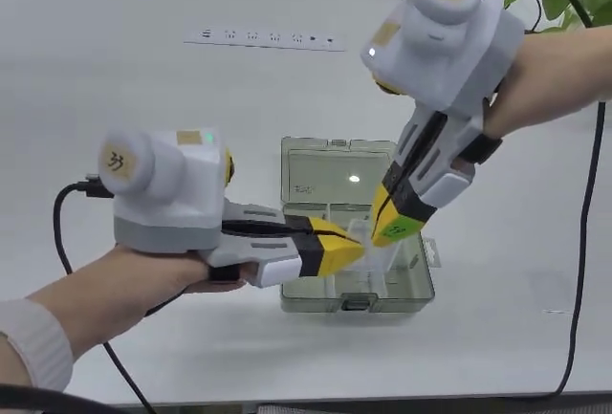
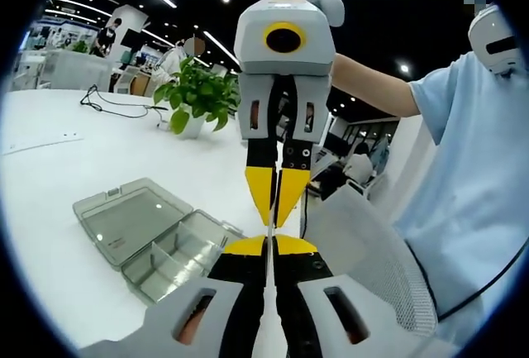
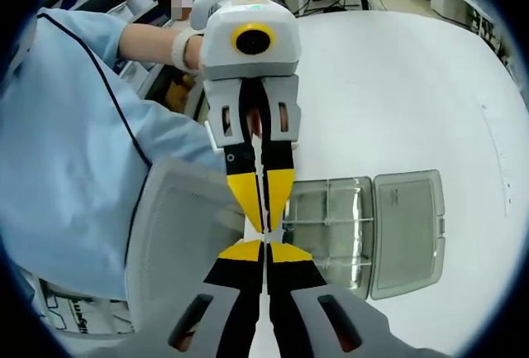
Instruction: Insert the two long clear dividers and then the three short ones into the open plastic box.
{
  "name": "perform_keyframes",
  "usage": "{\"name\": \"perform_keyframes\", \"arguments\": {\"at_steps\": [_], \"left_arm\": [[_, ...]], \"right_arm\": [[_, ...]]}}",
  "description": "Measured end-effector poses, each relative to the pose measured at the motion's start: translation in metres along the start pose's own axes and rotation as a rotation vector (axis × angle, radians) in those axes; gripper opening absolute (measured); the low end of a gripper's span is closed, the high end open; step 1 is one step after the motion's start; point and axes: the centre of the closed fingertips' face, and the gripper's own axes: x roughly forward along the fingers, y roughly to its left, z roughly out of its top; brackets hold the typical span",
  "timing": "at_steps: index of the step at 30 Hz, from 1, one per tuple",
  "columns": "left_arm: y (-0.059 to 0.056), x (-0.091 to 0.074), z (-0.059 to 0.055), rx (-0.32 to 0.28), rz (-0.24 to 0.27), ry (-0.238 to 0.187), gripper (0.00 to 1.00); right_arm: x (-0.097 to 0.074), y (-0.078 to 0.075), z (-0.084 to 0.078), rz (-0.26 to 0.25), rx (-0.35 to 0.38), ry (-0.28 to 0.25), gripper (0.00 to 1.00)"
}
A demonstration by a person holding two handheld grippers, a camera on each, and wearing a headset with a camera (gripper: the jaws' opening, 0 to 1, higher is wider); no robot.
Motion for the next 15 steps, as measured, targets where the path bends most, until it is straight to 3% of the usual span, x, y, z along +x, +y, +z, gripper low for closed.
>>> {"name": "perform_keyframes", "arguments": {"at_steps": [4, 8, 15], "left_arm": [[0.008, -0.001, -0.002, -0.003, 0.045, 0.006, 0.0], [0.016, -0.006, -0.011, 0.001, 0.087, 0.04, 0.04], [0.035, -0.017, -0.02, 0.031, 0.186, 0.068, 0.29]], "right_arm": [[0.001, -0.005, 0.0, -0.034, 0.0, 0.003, 0.02], [-0.002, -0.015, -0.003, -0.082, 0.019, 0.012, 0.02], [-0.006, -0.038, -0.017, -0.202, -0.001, 0.069, 0.02]]}}
